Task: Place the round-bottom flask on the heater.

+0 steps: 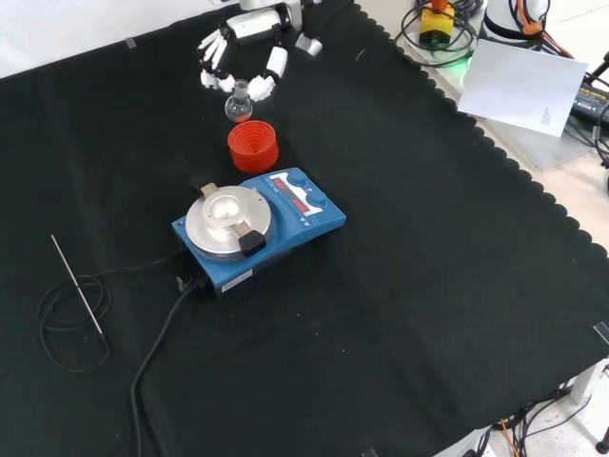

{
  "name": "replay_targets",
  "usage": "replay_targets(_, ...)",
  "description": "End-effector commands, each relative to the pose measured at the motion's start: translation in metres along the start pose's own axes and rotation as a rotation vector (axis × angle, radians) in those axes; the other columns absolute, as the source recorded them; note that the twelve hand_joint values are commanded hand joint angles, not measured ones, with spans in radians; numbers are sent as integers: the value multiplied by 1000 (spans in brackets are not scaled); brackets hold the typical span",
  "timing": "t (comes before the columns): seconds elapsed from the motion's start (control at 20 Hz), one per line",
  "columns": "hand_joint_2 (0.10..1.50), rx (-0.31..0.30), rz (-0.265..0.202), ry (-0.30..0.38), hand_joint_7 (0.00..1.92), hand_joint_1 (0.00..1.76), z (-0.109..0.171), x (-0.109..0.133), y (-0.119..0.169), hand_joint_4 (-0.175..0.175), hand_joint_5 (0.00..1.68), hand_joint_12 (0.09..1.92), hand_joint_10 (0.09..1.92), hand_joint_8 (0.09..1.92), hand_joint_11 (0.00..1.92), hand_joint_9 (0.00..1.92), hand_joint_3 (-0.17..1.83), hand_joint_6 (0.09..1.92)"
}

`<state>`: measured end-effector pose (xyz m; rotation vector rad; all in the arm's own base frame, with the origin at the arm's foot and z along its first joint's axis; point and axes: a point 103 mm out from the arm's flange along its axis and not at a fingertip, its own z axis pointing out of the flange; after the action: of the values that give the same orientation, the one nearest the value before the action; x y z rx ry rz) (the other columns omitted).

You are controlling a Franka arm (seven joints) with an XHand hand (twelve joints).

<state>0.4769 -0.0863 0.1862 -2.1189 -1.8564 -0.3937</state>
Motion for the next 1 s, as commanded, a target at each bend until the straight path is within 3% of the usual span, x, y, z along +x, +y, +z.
replay_targets(0.05, 710, 22, -8, -10, 576, 1069, -8, 13, -6, 19, 974, 1307, 593, 643, 316, 764, 894, 1303)
replay_targets(0.2, 708, 25, -14, -11, 577, 1069, -10, 17, -4, 19, 975, 1307, 593, 643, 316, 764, 897, 1303)
replay_targets(1.0, 699, 107, -143, -23, 577, 1072, 3, 108, 59, 19, 981, 1308, 595, 642, 317, 768, 909, 1300)
